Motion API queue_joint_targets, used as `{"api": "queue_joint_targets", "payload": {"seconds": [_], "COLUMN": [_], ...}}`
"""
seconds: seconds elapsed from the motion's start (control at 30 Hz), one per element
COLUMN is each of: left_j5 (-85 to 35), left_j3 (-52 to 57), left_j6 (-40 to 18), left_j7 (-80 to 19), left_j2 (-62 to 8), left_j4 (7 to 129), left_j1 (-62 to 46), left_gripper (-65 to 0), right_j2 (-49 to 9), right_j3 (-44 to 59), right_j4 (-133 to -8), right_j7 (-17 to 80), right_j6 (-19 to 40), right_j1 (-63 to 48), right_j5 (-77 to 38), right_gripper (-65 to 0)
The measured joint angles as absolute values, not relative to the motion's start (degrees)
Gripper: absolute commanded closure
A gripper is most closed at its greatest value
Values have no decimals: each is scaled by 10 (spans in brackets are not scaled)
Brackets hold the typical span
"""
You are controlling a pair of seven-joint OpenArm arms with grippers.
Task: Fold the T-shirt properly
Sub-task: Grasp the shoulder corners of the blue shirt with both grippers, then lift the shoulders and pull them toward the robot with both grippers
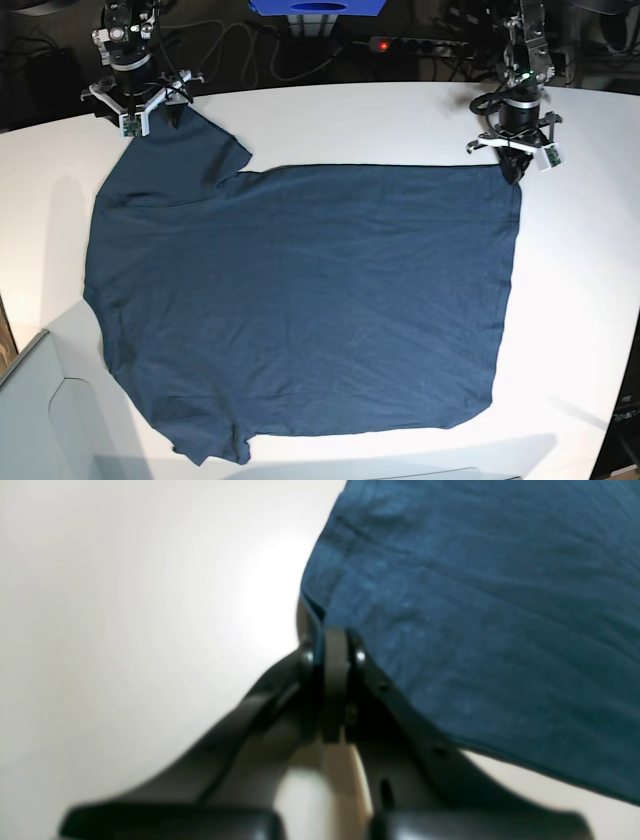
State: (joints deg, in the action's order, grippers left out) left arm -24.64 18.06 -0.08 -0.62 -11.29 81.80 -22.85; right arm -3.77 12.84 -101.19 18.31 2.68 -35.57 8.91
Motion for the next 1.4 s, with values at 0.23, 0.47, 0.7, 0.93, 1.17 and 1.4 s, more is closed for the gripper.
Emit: {"api": "queue_joint_targets", "payload": {"seconds": [0.23, 0.47, 0.7, 0.93, 1.17, 1.4], "left_j5": [-246, -246, -246, -246, -244, -245], "left_j3": [181, 181, 181, 181, 181, 181], "left_j6": [-1, -1, -1, -1, -1, -2], "left_j7": [-4, -2, -2, -3, -4, -2], "left_j2": [-113, -113, -113, -113, -113, -115], "left_j4": [818, 819, 819, 820, 822, 824], "left_j1": [-232, -235, -235, -235, -235, -243], "left_gripper": [0, 0, 0, 0, 0, 0], "right_j2": [-40, -43, -25, -26, -25, -25], "right_j3": [128, 132, 155, 159, 160, 160], "right_j4": [-988, -988, -987, -999, -1072, -1106], "right_j7": [161, 159, 161, 175, 215, 276], "right_j6": [28, 76, 120, 119, 120, 120], "right_j1": [-343, -342, -342, -344, -354, -353], "right_j5": [77, 81, 77, 85, 99, 98], "right_gripper": [-333, -284, -66, -2, -2, -2]}}
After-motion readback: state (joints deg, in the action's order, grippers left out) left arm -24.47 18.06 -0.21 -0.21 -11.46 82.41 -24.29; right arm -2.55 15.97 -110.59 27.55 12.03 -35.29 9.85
